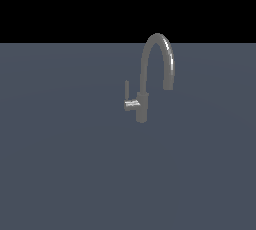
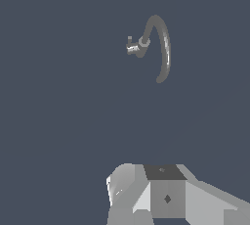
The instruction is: Turn on the faucet by rotating a designated handle.
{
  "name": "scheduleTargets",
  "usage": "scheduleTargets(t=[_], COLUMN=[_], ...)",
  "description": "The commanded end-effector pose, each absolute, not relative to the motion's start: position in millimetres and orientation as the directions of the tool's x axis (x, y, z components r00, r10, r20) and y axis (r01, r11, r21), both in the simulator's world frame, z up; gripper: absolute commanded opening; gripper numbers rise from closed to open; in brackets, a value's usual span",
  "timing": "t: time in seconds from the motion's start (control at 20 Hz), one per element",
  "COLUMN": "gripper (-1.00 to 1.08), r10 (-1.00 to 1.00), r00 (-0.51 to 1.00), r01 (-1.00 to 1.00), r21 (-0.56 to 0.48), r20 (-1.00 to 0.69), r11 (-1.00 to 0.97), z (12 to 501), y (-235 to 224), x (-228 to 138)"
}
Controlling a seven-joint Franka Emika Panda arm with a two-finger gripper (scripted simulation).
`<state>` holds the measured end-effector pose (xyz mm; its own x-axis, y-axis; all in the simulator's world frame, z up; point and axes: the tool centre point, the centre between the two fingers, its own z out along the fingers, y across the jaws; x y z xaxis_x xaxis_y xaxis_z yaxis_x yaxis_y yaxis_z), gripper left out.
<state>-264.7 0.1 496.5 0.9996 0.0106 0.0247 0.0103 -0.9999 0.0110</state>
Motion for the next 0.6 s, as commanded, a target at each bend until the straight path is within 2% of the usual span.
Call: scheduleTargets(t=[0.0, 0.55], gripper=[-1.0, -1.0], r10=[0.011, -0.05], r00=[1.0, 0.997], r01=[0.01, -0.051], r21=[0.011, 0.028], r20=[0.025, 0.058], r11=[-1.0, -0.998], z=[496.5, 478.7], y=[0.1, 10.6], x=[-264.7, -261.8])
